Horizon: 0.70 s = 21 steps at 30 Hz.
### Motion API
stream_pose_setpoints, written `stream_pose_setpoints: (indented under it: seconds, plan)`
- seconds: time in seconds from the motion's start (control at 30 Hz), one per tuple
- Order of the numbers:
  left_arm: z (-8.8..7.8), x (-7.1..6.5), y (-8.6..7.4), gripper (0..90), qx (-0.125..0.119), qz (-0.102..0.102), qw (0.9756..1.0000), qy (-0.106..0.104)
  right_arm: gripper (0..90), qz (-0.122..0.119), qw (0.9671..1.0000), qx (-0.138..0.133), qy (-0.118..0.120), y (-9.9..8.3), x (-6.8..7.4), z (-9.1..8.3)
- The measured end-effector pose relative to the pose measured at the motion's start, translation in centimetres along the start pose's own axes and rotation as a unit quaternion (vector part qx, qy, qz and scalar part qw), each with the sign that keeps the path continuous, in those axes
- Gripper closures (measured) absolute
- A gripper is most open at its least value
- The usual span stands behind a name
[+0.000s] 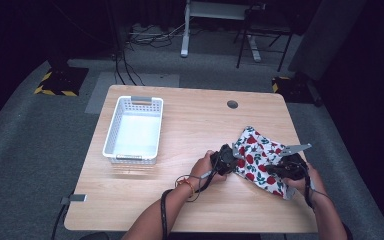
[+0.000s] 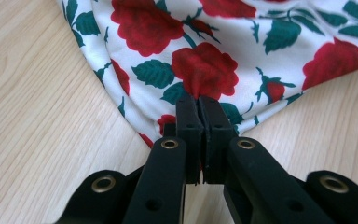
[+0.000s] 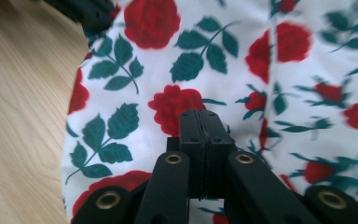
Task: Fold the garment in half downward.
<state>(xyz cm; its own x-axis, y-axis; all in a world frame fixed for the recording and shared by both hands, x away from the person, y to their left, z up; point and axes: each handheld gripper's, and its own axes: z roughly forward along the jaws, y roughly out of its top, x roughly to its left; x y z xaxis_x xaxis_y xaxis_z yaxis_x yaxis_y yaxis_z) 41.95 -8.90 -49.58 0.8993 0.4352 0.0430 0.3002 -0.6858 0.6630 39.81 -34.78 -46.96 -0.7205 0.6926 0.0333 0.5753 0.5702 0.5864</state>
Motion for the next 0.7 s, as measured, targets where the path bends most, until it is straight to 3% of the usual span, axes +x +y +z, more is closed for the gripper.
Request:
stream_pose_setpoints:
  seconds: [0.17, 0.33, 0.43, 0.5, 0.57, 0.63, 0.7]
  plan:
    - [-2.0, 0.4, -1.0, 87.8, -0.007, 0.000, 1.0000, -0.007, 90.0, 0.003, 0.9976, -0.061, -0.032, 0.8, 0.4, -2.7]
    - [-5.1, 0.4, -2.2, 87.9, -0.036, -0.006, 0.9989, -0.030, 90.0, -0.027, 0.9948, -0.081, -0.055, 2.7, 1.3, -4.2]
    - [-6.8, 0.7, -2.6, 87.1, -0.056, -0.024, 0.9979, -0.025, 90.0, -0.054, 0.9930, -0.080, -0.068, 4.2, 1.9, -4.2]
    - [-7.4, 1.3, -2.6, 81.7, -0.067, -0.040, 0.9970, -0.008, 90.0, -0.074, 0.9905, -0.080, -0.084, 5.5, 2.0, -4.0]
    - [-7.5, 1.9, -2.6, 77.8, -0.070, -0.049, 0.9964, -0.002, 90.0, -0.091, 0.9877, -0.078, -0.101, 6.8, 1.7, -3.5]
    - [-7.3, 2.2, -2.7, 76.9, -0.065, -0.053, 0.9965, -0.001, 89.8, -0.098, 0.9883, -0.077, -0.089, 7.8, 1.0, -2.5]
    - [-6.8, 2.3, -2.8, 76.1, -0.058, -0.054, 0.9968, 0.004, 89.3, -0.106, 0.9879, -0.061, -0.095, 8.8, 0.0, -0.8]
